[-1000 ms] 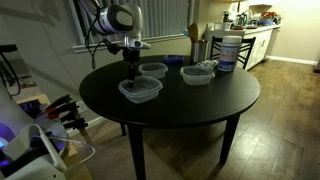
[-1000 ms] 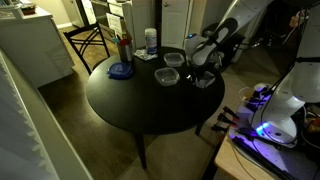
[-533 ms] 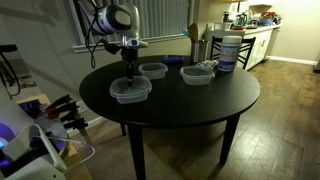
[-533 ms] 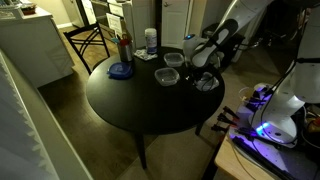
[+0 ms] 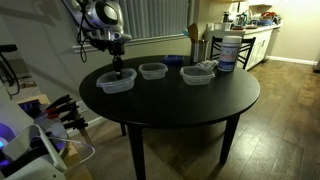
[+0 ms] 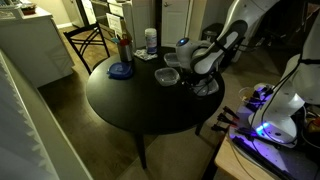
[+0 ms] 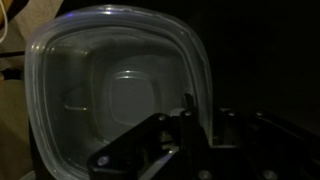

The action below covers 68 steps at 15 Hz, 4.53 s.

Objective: Put the lunch boxes together in one pile

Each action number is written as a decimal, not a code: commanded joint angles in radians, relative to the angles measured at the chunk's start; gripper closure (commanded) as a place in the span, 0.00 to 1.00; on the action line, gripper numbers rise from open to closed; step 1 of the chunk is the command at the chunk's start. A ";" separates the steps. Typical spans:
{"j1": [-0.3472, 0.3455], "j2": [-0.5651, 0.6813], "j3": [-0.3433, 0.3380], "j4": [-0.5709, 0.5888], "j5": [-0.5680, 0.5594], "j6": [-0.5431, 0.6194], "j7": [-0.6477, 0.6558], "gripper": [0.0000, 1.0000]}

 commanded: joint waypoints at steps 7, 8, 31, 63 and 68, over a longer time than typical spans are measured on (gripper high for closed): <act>0.036 -0.097 0.151 0.034 -0.086 -0.228 0.280 0.98; 0.031 -0.099 0.156 0.045 -0.089 -0.245 0.286 0.98; -0.176 0.155 0.078 0.540 0.106 -0.122 -0.243 0.98; -0.052 -0.010 -0.025 0.303 0.023 -0.031 -0.140 0.00; -0.140 -0.066 -0.037 0.257 0.021 -0.031 -0.147 0.00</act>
